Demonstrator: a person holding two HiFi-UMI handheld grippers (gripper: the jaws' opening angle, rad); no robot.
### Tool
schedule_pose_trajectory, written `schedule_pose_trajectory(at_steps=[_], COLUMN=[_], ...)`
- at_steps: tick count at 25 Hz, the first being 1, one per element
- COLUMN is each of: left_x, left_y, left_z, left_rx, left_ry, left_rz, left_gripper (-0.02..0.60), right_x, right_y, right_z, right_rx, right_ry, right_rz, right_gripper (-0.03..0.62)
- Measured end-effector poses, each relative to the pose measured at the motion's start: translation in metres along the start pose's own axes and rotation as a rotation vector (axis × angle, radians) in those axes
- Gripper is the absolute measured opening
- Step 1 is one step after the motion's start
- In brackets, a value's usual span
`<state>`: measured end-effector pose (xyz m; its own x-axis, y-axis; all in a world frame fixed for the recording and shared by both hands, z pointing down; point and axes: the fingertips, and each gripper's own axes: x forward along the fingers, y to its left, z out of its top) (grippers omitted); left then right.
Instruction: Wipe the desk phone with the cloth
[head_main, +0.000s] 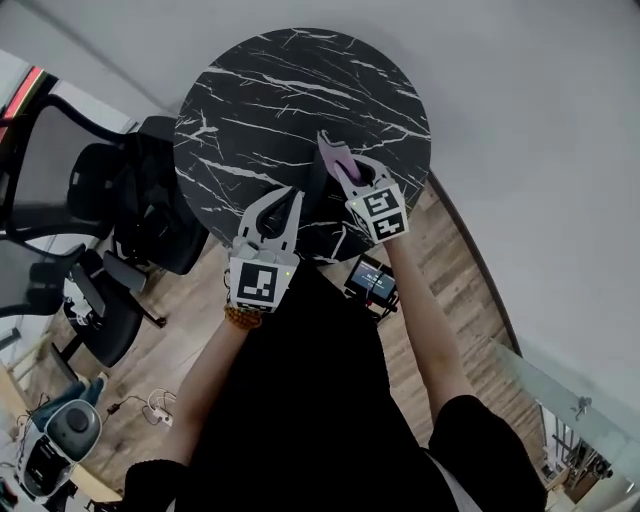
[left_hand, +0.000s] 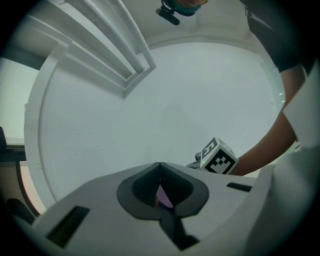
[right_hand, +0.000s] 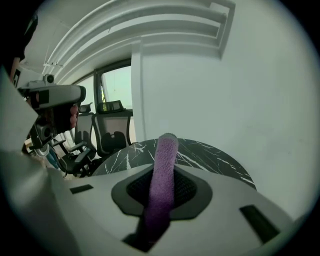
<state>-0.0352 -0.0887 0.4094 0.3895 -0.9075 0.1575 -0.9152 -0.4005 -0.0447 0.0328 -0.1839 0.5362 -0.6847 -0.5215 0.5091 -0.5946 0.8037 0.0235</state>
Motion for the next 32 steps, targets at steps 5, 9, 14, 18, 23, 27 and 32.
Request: schedule_pose_trajectory(at_steps=[5,9,14,18,23,27,32], left_x=[0.006,0.012,0.014,0.012,0.009,0.01,0.013], left_y=[0.011,0.007,0.011,0.016,0.02,0.021,0.021], left_z=[-0.004,-0.005,-0.005,-0.007,-0.013,-0.013,-0.013], left_rx=[-0.028,-0.034,-0.051,-0.054,-0.052,-0.05,-0.038], left_ry=[-0.006,-0.012,-0.012,-0.004,0.013,0.017,0.024], left_rz=[0.008,-0.01,0.002,0.018,0.031,0.033,0.027], left_gripper=[0.014,0.014,0.014,0.014,0.014,0.014,0.014], right_x=[0.017,0.028,0.04,0.048,0.061,0.069,0.077], right_y=[-0.001,-0.003,0.002,0.0,0.002,-0.002,-0.003], right_z=[-0.004,-0.011,-0.026,-0.033,-0.048,-0.062,-0.074], right_rx=[-0.017,-0.076,-0.124,-0.134,-0.138,-0.123,-0.135], right_ry=[0.038,0.074,0.137,0.162,0.21,0.242,0.266], right_rz=[0.015,0.016,0.035,0.037,0.069,0.07,0.075], right_gripper=[0.058,0.058,0.06,0.06,0.06,0.06,0.06])
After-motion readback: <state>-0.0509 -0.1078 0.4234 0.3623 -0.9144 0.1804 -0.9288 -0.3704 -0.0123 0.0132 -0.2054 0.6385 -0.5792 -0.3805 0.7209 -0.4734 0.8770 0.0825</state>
